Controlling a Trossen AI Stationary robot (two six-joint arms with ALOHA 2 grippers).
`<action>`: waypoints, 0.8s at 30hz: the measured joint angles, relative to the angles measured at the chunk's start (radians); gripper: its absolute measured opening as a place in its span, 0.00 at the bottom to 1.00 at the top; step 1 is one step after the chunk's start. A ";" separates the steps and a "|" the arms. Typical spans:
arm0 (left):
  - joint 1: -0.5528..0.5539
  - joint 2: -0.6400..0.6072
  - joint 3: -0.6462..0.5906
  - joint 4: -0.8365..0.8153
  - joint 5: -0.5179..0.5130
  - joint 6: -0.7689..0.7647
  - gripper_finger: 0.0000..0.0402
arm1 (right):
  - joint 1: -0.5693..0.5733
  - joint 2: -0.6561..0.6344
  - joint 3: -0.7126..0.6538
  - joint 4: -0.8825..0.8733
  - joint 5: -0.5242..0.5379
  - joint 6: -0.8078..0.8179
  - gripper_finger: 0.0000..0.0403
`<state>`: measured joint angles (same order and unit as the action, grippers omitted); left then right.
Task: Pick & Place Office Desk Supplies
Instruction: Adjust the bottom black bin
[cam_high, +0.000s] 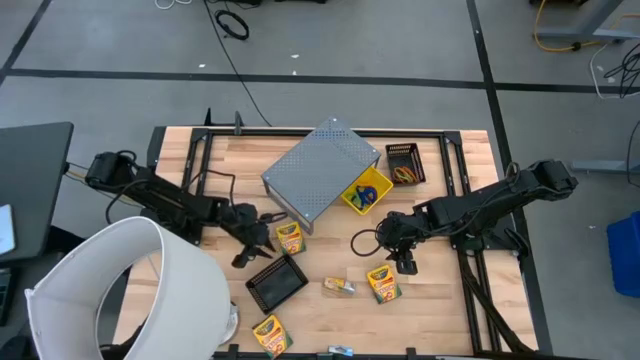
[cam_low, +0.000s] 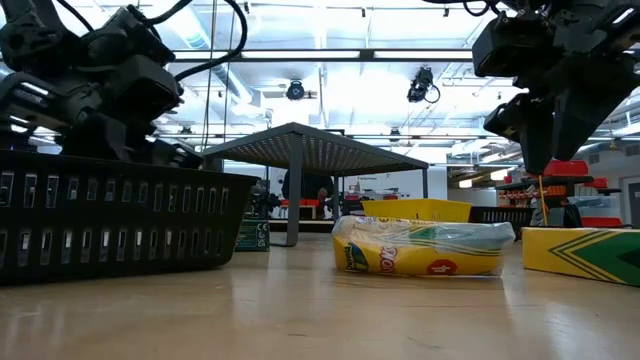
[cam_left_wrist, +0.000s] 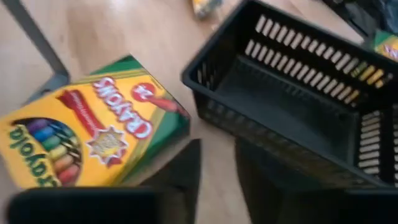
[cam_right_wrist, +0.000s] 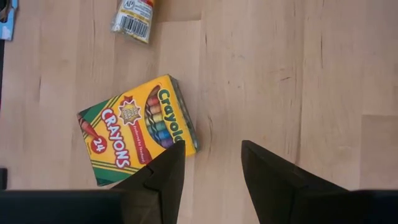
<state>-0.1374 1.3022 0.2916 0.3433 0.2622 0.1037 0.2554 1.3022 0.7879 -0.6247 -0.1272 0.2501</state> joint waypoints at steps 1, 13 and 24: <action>-0.009 0.000 0.000 -0.007 0.000 0.005 0.18 | 0.000 0.000 0.000 0.000 0.000 0.000 0.41; -0.076 0.000 0.003 0.003 0.012 0.003 0.01 | 0.000 0.000 0.000 -0.003 0.020 -0.067 0.41; -0.079 0.000 0.041 -0.035 0.097 -0.015 0.01 | 0.000 0.000 0.000 -0.010 0.020 -0.072 0.41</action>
<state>-0.2165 1.3022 0.3329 0.3080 0.3588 0.0892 0.2554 1.3022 0.7879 -0.6342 -0.1075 0.1785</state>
